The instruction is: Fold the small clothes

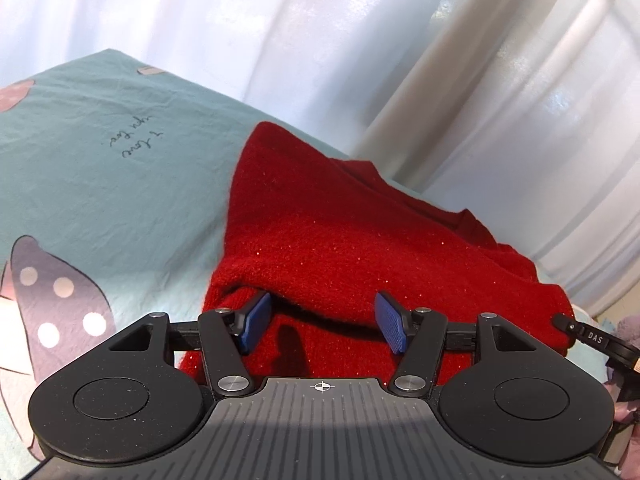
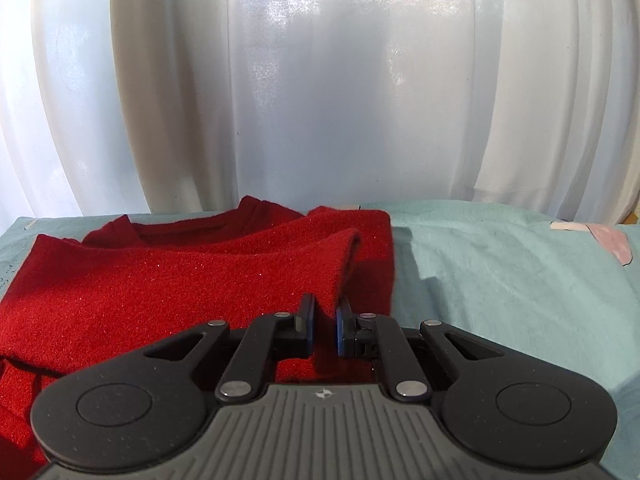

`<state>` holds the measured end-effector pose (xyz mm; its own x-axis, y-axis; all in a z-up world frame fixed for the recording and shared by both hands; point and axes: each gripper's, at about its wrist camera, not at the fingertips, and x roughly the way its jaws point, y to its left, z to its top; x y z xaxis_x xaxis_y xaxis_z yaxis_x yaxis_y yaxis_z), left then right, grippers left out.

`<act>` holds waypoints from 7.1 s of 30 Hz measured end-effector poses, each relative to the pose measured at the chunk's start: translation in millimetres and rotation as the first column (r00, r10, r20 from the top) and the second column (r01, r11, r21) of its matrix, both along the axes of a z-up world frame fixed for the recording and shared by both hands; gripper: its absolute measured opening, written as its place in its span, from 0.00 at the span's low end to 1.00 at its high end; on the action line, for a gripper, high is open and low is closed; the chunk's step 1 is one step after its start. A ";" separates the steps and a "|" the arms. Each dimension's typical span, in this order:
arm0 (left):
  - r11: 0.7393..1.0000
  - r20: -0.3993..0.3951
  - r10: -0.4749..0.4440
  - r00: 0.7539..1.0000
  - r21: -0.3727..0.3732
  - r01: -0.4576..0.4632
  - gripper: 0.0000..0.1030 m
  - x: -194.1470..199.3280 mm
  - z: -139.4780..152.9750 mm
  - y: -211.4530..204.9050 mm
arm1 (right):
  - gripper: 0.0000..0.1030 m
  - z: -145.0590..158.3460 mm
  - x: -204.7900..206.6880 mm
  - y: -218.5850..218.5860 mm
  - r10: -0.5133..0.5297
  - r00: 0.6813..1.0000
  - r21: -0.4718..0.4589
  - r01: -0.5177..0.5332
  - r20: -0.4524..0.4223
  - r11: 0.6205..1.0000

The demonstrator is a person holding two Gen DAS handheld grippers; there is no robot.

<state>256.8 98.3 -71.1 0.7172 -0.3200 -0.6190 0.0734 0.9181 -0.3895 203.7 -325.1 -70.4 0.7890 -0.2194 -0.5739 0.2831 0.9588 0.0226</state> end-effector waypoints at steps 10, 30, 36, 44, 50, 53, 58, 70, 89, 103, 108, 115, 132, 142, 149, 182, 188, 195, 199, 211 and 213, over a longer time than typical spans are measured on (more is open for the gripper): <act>0.997 0.067 0.013 0.998 -0.079 -0.008 0.71 -19.6 30.2 2.9 | 0.20 -0.7 2.2 -4.3 -0.027 0.999 -0.008 0.027 -0.034 1.000; 0.977 0.024 -0.124 0.992 0.177 0.118 0.64 52.7 -4.2 -76.3 | 0.25 -20.4 64.9 7.9 0.012 0.995 -0.185 -0.030 -0.100 0.982; 0.985 0.114 -0.105 0.988 0.148 0.088 0.74 32.1 19.7 -63.5 | 0.31 7.9 30.0 5.4 0.027 0.998 -0.083 -0.023 0.049 0.996; 0.972 -0.006 -0.115 0.993 0.204 0.114 0.67 66.1 -10.5 -79.7 | 0.17 -19.0 49.3 44.5 0.143 0.986 -0.032 -0.146 -0.090 0.989; 0.940 0.008 -0.121 0.993 0.322 0.112 0.70 88.1 -18.7 -93.1 | 0.15 -26.2 83.1 38.4 0.117 0.987 -0.092 -0.127 -0.114 0.988; 0.949 0.000 -0.111 0.994 0.296 0.106 0.68 86.7 -15.5 -88.2 | 0.15 -25.7 86.3 41.0 0.117 0.985 -0.109 -0.131 -0.128 0.985; 0.960 -0.006 -0.107 0.994 0.258 0.105 0.69 66.2 -5.0 -78.4 | 0.19 -6.8 54.7 44.4 0.140 0.986 -0.055 -0.146 -0.094 0.988; 0.946 -0.034 -0.121 0.992 0.297 0.126 0.76 45.4 1.6 -84.7 | 0.42 -9.2 36.7 38.6 0.143 0.982 0.000 -0.144 -0.119 0.990; 0.967 -0.275 -0.059 0.960 0.222 0.123 0.90 -154.3 12.5 50.7 | 0.59 13.1 -215.6 5.3 0.191 0.930 0.302 -0.093 -0.313 0.949; 0.994 -0.422 -0.088 0.902 0.026 0.109 0.62 -169.4 -8.1 97.6 | 0.47 7.8 -245.7 -31.0 0.140 0.927 0.373 -0.001 -0.347 0.928; 0.987 -0.457 -0.162 0.874 -0.080 0.141 0.51 -171.6 -12.3 104.5 | 0.33 -3.9 -246.5 -44.5 0.139 0.920 0.476 0.057 -0.366 0.877; 0.954 -0.497 -0.288 0.818 -0.221 0.202 0.57 -163.5 -23.6 106.9 | 0.41 -8.5 -245.9 -52.7 0.188 0.916 0.611 0.074 -0.354 0.788; 0.876 -0.233 -0.329 0.915 -0.437 0.204 0.13 -113.4 52.9 102.6 | 0.12 23.0 -200.3 -53.8 0.284 0.931 0.630 -0.081 -0.229 0.773; 0.912 -0.202 -0.162 0.966 -0.405 0.069 0.13 8.8 60.0 90.3 | 0.09 48.7 -69.9 -64.6 0.219 0.972 0.576 -0.131 -0.086 0.807; 0.923 -0.197 -0.004 0.980 -0.379 -0.073 0.38 25.7 36.1 117.0 | 0.10 35.1 -32.3 -77.5 0.031 0.994 0.376 0.010 -0.103 0.927; 0.911 -0.181 -0.410 0.894 -0.036 0.411 0.46 30.2 -9.2 32.9 | 0.40 -2.8 -40.6 -12.8 0.525 0.811 0.213 -0.483 -0.257 0.849; 0.931 -0.086 -0.365 0.927 -0.032 0.363 0.15 9.6 15.3 31.4 | 0.11 6.3 -46.4 4.1 0.537 0.811 0.126 -0.523 -0.233 0.843; 0.947 0.221 -0.312 0.924 -0.009 0.322 0.15 -21.7 123.0 43.4 | 0.10 91.9 -67.7 20.0 0.595 0.803 -0.051 -0.594 0.018 0.803; 0.972 0.291 -0.226 0.930 0.003 0.235 0.17 6.5 147.0 50.3 | 0.10 130.1 -45.1 2.5 0.505 0.844 -0.085 -0.498 0.184 0.863; 0.997 -0.113 -0.059 0.992 -0.060 0.052 0.43 101.2 10.8 52.2 | 0.17 27.6 69.1 -65.5 0.142 0.984 0.160 -0.124 -0.106 0.979; 0.994 -0.128 -0.057 0.990 -0.104 0.043 0.51 104.9 7.9 59.5 | 0.20 23.5 69.8 -65.7 0.158 0.982 0.169 -0.139 -0.107 0.976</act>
